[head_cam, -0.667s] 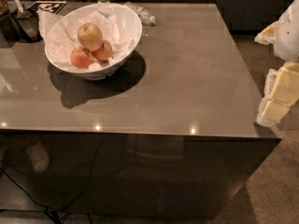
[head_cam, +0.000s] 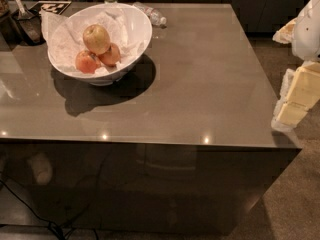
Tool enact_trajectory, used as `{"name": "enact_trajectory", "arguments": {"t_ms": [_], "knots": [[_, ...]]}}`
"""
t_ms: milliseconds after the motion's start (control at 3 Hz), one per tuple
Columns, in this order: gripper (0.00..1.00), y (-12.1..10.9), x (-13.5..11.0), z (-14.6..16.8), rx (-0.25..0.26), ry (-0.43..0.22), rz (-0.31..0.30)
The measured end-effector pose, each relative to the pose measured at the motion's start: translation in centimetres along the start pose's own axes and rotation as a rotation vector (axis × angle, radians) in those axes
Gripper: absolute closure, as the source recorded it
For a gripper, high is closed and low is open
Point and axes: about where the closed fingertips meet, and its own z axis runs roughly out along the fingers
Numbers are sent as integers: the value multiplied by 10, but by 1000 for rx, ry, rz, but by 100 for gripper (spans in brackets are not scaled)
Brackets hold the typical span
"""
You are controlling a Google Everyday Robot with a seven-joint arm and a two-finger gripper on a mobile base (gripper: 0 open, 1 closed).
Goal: Pick apple from white bowl
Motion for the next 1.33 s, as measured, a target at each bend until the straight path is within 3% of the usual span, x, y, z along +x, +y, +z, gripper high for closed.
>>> {"name": "enact_trajectory", "arguments": {"t_ms": [333,667,1000,1333], "knots": [[0,-30,-68,-18,40,6,73],[0,-33,-74,-18,52,-12,69],[0,-48,-115,-16,59,-63,24],[0,-71,-171,-13,50,-88,-25]]}}
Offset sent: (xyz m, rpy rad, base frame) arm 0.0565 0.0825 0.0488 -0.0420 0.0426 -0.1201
